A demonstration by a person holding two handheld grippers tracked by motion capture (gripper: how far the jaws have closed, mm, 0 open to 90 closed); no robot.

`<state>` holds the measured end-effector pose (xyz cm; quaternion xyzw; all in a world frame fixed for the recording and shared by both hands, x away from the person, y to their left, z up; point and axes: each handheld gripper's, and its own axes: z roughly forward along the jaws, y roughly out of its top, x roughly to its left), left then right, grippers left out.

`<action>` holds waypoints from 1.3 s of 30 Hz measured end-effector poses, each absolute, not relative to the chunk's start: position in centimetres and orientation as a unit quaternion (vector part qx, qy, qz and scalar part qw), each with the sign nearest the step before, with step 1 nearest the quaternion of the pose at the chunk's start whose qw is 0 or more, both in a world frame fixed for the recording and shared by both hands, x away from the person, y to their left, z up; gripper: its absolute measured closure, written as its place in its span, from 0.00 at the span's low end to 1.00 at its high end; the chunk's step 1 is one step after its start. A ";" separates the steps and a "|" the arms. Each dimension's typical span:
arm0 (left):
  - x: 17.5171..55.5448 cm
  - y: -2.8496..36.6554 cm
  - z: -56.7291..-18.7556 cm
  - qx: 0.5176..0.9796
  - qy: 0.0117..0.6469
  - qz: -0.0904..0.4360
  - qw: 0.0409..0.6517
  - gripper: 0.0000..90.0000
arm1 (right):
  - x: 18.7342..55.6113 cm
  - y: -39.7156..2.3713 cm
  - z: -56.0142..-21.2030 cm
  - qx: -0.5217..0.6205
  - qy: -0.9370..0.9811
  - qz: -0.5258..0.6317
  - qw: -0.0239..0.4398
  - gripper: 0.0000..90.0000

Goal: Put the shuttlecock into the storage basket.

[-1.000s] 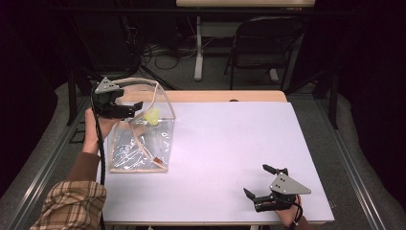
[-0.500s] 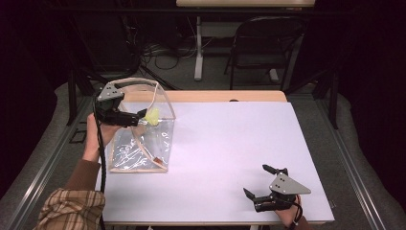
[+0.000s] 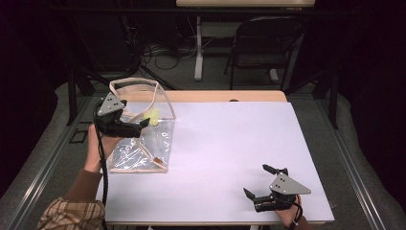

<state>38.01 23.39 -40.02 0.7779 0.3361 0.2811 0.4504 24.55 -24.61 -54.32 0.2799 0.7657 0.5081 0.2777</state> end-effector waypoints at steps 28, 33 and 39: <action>32.4 22.6 -43.7 0.776 0.313 0.277 0.472 0.00 | 24.5 -24.5 -54.3 0.281 0.766 0.507 0.277 0.00; 31.8 22.7 -44.6 0.777 0.315 0.272 0.473 0.00 | 24.5 -24.5 -54.3 0.281 0.766 0.507 0.277 0.00; 31.0 22.8 -45.4 0.775 0.313 0.269 0.479 0.00 | 24.6 -24.5 -54.4 0.281 0.767 0.507 0.276 0.00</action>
